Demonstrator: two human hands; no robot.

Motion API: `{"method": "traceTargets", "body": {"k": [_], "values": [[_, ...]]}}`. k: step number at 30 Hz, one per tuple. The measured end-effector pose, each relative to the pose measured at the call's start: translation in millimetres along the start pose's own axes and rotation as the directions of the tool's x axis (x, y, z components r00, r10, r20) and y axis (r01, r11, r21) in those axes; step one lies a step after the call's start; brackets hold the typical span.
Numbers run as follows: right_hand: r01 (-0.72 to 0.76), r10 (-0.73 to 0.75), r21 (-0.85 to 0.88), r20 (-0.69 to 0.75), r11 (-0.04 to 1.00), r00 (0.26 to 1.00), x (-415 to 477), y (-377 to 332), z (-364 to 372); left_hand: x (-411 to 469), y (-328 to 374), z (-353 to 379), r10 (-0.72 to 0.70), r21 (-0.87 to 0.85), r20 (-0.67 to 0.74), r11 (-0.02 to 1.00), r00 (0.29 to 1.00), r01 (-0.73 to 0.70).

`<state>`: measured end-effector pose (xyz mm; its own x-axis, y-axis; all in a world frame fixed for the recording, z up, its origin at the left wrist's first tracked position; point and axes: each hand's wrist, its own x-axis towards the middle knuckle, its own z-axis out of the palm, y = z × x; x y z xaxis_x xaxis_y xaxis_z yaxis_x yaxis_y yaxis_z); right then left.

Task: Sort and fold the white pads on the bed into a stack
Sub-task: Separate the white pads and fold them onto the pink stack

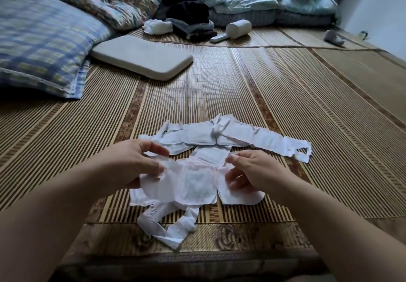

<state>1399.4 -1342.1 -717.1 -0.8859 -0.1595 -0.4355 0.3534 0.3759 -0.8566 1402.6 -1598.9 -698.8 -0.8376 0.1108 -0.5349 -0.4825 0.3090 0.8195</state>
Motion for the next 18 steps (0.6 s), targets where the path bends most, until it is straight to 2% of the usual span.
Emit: {"method": "traceTargets", "body": {"k": [4,11,12,13,14,15,16,18], "values": [[-0.032,0.032,-0.007,-0.028,0.999,0.999,-1.2,2.0,1.1,1.4,5.1,30.7,0.044,-0.125,0.042,0.991,0.998,-0.039],[-0.035,0.036,0.04,-0.014,0.999,0.999,-0.5,6.2,-2.1,8.3,10.2,66.7,0.038,-0.053,0.135,0.998,0.99,-0.031],[-0.037,0.037,0.046,-0.008,0.998,0.999,-0.4,6.9,-2.4,9.4,8.7,65.9,0.068,0.027,0.09,0.997,0.994,-0.07],[-0.038,0.038,0.052,0.0,0.998,0.999,-0.5,7.2,-2.6,11.8,6.7,62.9,0.133,0.188,0.018,0.973,0.991,-0.134],[-0.034,0.034,0.043,-0.001,0.998,0.999,-1.0,7.3,-3.2,14.8,3.9,58.7,0.225,0.396,-0.054,0.899,0.973,-0.186],[-0.015,0.015,0.011,-0.018,1.0,1.0,-1.4,7.0,-4.7,17.5,1.0,54.4,0.318,0.589,-0.116,0.785,0.941,-0.192],[0.017,-0.02,-0.044,-0.056,0.999,0.998,-1.9,6.8,-7.2,19.4,-1.8,50.2,0.373,0.708,-0.157,0.688,0.914,-0.159],[0.077,-0.113,-0.204,-0.171,0.976,0.979,-2.2,6.1,-16.1,22.4,-7.1,43.5,0.357,0.78,-0.183,0.62,0.916,-0.086]]}}
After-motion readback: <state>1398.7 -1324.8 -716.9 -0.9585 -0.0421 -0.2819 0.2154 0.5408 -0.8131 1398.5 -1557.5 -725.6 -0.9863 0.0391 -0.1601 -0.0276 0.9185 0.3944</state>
